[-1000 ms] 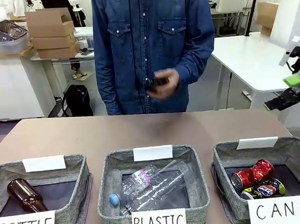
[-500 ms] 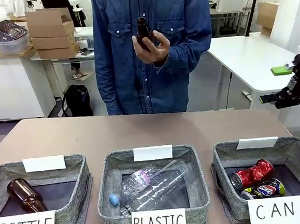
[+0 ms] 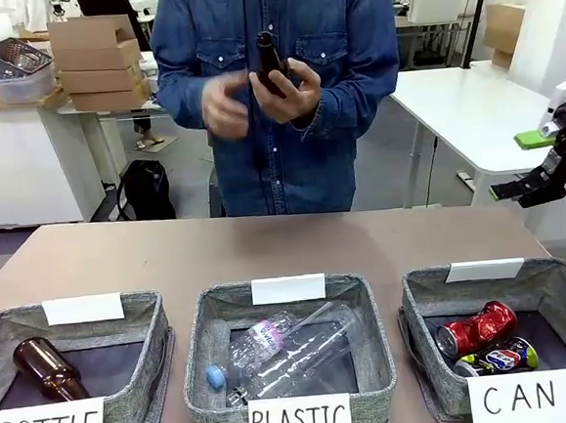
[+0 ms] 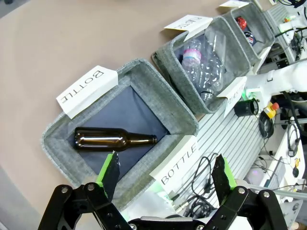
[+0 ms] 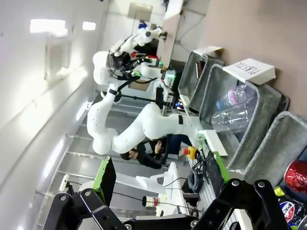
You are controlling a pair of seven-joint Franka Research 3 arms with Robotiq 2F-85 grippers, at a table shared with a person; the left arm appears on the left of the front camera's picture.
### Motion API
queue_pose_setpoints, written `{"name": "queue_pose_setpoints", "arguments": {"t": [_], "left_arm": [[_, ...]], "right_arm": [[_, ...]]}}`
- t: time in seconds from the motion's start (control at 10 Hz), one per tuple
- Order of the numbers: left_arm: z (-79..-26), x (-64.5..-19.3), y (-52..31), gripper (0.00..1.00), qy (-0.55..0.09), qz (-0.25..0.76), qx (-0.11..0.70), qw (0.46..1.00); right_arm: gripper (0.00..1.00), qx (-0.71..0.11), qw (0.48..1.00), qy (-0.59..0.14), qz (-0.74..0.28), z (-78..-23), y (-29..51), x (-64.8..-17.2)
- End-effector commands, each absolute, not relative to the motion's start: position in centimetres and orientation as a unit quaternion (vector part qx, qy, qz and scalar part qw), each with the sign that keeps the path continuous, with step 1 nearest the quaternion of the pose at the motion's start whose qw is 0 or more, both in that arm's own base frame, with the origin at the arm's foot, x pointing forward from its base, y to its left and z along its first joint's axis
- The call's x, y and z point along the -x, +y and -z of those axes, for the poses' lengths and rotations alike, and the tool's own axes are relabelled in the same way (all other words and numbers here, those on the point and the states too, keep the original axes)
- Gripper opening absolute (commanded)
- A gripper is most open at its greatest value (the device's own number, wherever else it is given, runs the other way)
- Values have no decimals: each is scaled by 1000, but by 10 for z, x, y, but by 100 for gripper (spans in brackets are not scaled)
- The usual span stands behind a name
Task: Sort the can waste into the basket.
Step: Pick up the can waste from the table and place it in the right Fabric basket.
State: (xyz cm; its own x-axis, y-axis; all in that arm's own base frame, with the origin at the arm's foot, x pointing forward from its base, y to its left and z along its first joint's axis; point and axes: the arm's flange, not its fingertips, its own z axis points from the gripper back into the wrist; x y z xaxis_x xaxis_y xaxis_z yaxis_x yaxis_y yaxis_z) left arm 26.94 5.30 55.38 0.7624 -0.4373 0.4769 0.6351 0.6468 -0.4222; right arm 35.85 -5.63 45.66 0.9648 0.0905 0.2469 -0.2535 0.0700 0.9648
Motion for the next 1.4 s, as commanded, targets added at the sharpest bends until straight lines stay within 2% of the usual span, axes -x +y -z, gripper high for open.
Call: {"name": "queue_pose_setpoints", "arguments": {"t": [0.0, 0.8, 1.0, 1.2, 1.3], "left_arm": [[-554, -269, 55, 100, -168, 308, 293, 890], [-554, -269, 53, 100, -168, 301, 294, 892], [-609, -242, 125, 100, -206, 231, 221, 925], [-622, -215, 178, 100, -245, 137, 213, 936], [-619, -211, 179, 100, -257, 120, 219, 934]], "right_arm": [[100, -670, 728, -63, -130, -458, -61, -360], [100, -670, 728, -63, -130, -458, -61, -360], [100, -670, 728, -63, -130, -458, -61, -360], [100, -670, 728, -63, -130, -458, -61, -360], [100, -670, 728, -63, -130, -458, -61, -360]]}}
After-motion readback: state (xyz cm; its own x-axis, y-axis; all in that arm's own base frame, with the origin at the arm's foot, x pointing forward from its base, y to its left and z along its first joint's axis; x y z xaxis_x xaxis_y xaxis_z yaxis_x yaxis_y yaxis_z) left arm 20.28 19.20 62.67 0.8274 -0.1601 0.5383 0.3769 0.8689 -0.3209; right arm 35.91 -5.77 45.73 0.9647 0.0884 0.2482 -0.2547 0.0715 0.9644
